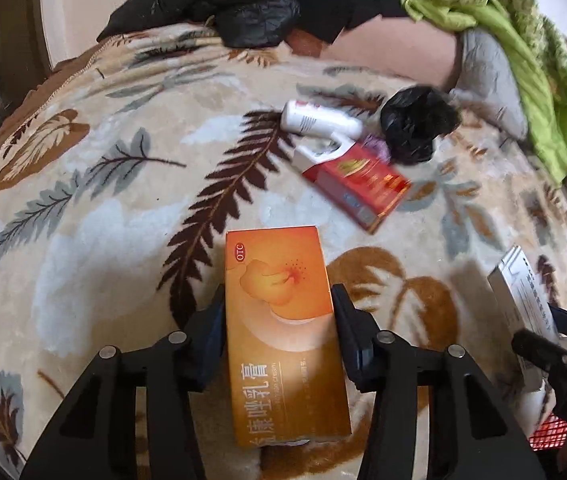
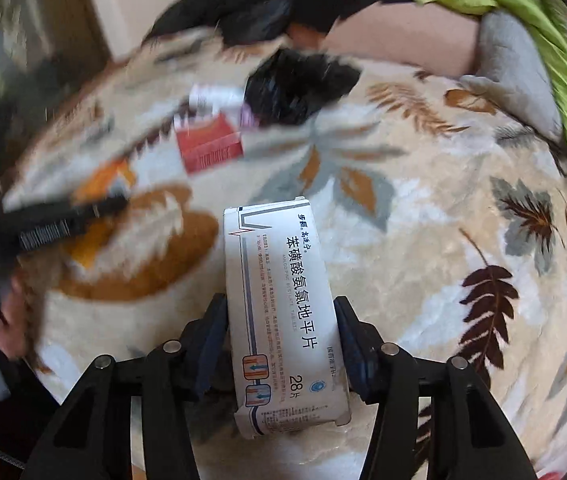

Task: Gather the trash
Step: 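Grasp the white medicine box with the right tool while the left tool grasps the orange box, then carry both boxes over the red basket and open both tools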

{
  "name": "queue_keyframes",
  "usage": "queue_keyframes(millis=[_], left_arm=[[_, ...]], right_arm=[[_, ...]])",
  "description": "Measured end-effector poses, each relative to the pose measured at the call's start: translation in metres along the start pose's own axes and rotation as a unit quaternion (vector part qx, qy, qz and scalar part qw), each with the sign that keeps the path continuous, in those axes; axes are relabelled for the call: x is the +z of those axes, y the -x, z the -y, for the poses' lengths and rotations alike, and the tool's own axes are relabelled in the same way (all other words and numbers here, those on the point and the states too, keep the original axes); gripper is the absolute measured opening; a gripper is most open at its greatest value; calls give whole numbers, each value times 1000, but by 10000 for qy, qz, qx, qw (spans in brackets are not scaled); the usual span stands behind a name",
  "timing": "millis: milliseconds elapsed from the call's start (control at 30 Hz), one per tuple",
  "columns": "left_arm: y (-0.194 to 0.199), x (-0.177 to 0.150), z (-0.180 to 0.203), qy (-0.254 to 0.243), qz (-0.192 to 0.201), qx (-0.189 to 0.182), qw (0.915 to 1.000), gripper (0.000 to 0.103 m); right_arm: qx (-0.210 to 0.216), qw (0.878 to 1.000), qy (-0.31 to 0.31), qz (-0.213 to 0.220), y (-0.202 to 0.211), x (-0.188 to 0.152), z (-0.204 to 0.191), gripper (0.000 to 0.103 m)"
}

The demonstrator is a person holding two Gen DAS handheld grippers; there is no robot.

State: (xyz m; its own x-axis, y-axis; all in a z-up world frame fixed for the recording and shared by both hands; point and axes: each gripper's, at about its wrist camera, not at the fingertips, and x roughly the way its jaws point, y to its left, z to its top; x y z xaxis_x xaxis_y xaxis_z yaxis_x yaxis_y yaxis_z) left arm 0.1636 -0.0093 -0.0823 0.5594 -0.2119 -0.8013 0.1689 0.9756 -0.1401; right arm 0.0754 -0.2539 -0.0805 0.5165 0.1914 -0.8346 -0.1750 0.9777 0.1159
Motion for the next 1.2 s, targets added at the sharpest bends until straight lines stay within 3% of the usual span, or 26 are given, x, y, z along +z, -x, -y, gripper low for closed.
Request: queue_keyframes(millis=[67,167,367,667,1200], left_arm=[[13,-3,6,-33,223,-94,9997,48],[32,-10,23,-162,501,-133,9985,48],[61,-29,55,-679,1063,40,9920,48],[57,-31,60,-990,1192,329,9874,48],[54,-32,66,-1119,1220,348,9856,48]], right_arm=[[-183,9993,-201,253,10,0,0,57],[-120,9957,-620,672,29,-2,0,57],[-205,9891,-1044,1014,45,-9,3,57],[-246,9850,-1340,1059,47,-11,18,57],[-286,9863,-1193,1099,47,-10,12,57]])
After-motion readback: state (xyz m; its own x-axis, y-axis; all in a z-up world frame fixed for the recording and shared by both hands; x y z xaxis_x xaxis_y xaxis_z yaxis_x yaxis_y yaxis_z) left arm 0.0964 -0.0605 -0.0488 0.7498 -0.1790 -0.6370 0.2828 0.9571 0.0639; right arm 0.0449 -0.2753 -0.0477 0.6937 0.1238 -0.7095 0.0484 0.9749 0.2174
